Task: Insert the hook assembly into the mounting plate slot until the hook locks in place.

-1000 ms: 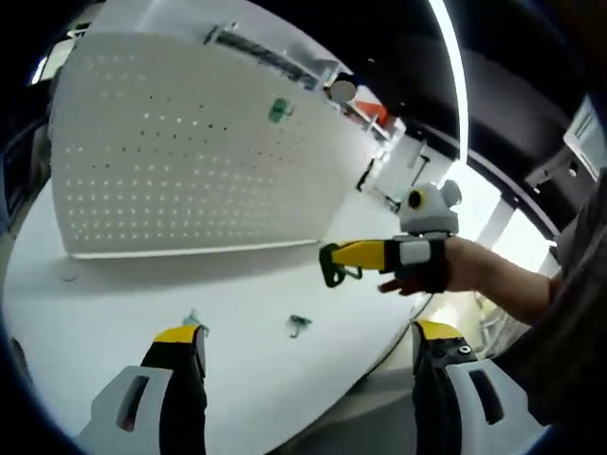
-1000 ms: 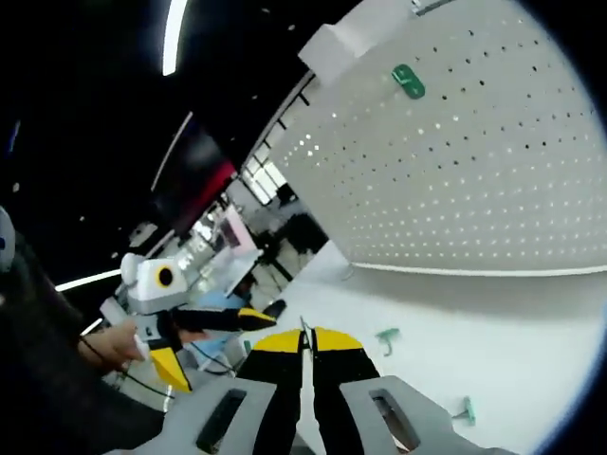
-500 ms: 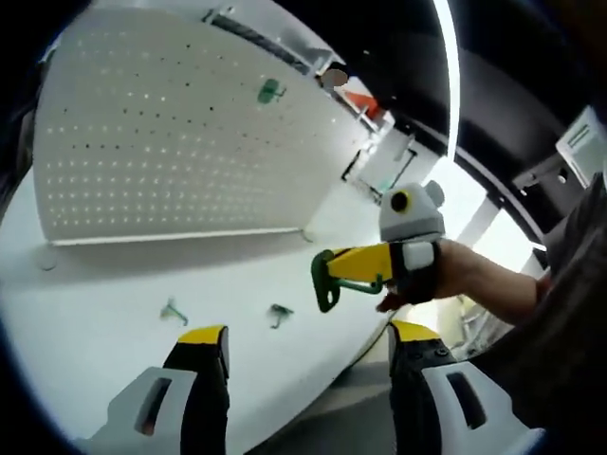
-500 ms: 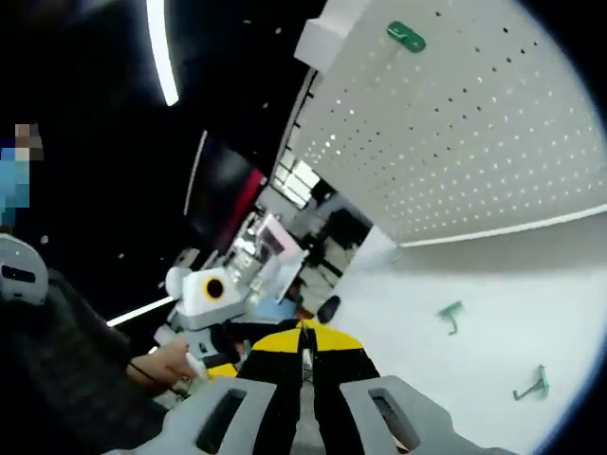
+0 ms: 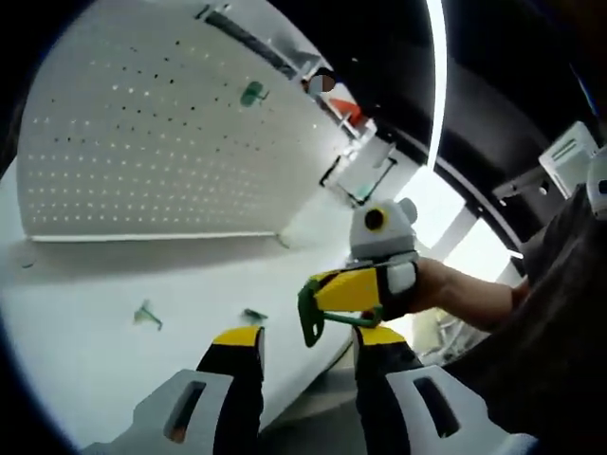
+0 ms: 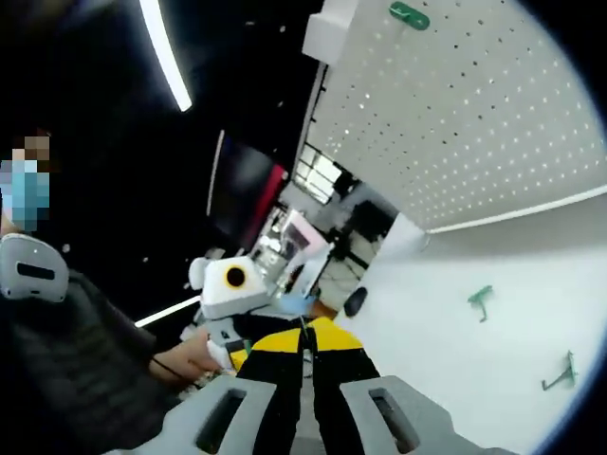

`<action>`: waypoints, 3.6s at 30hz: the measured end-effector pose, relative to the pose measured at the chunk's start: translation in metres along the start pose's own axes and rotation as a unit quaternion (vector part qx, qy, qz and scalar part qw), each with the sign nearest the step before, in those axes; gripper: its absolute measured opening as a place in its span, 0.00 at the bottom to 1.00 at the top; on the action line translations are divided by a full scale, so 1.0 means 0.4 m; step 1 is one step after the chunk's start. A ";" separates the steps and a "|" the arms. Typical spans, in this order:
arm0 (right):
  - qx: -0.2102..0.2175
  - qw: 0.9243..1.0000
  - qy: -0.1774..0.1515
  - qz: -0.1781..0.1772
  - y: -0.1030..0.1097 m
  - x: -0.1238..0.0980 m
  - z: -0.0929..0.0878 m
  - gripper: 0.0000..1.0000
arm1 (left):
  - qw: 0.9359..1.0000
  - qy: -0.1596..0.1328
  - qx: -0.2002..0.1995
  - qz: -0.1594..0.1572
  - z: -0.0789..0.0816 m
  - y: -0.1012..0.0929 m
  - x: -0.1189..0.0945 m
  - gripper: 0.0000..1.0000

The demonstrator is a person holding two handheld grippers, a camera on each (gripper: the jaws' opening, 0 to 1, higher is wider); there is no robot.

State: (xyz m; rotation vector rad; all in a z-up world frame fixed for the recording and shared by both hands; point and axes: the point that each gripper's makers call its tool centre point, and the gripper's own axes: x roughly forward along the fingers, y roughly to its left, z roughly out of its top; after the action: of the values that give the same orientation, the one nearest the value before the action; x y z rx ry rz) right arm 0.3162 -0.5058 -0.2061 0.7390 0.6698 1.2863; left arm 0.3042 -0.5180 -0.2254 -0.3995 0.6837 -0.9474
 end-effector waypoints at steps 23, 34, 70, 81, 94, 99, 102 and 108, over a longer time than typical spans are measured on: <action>-0.031 0.999 -0.013 0.042 0.036 0.007 0.007 0.02 | 0.998 -0.030 0.019 -0.044 0.026 -0.029 -0.020 0.02; -0.124 0.992 0.011 -0.009 0.013 0.006 0.004 0.03 | 0.999 -0.003 0.048 -0.021 0.019 -0.013 -0.001 0.01; -0.323 0.912 0.097 -0.232 0.012 -0.035 0.034 0.06 | 0.978 0.013 0.123 0.169 0.058 0.111 -0.045 0.01; -0.330 0.908 0.091 -0.242 0.019 -0.006 0.028 0.07 | 0.973 0.004 0.151 0.176 0.074 0.090 -0.033 0.01; -0.304 0.917 0.051 -0.253 0.020 0.002 0.049 0.06 | 0.973 -0.018 0.158 0.170 0.093 0.072 -0.023 0.01; -0.296 0.918 0.032 -0.263 0.014 0.003 0.063 0.06 | 0.972 -0.034 0.159 0.171 0.105 0.065 -0.024 0.01; -0.290 0.920 0.018 -0.263 0.018 0.006 0.073 0.06 | 0.972 -0.036 0.159 0.168 0.107 0.060 -0.022 0.01; -0.294 0.917 0.016 -0.269 0.011 0.010 0.074 0.04 | 0.972 -0.056 0.156 0.169 0.122 0.052 -0.023 0.01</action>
State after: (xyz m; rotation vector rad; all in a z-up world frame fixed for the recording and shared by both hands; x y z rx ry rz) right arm 0.3375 -0.5045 -0.1848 0.0238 0.4280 0.9074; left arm 0.3466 -0.4980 -0.1991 -0.0525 0.4696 -0.6860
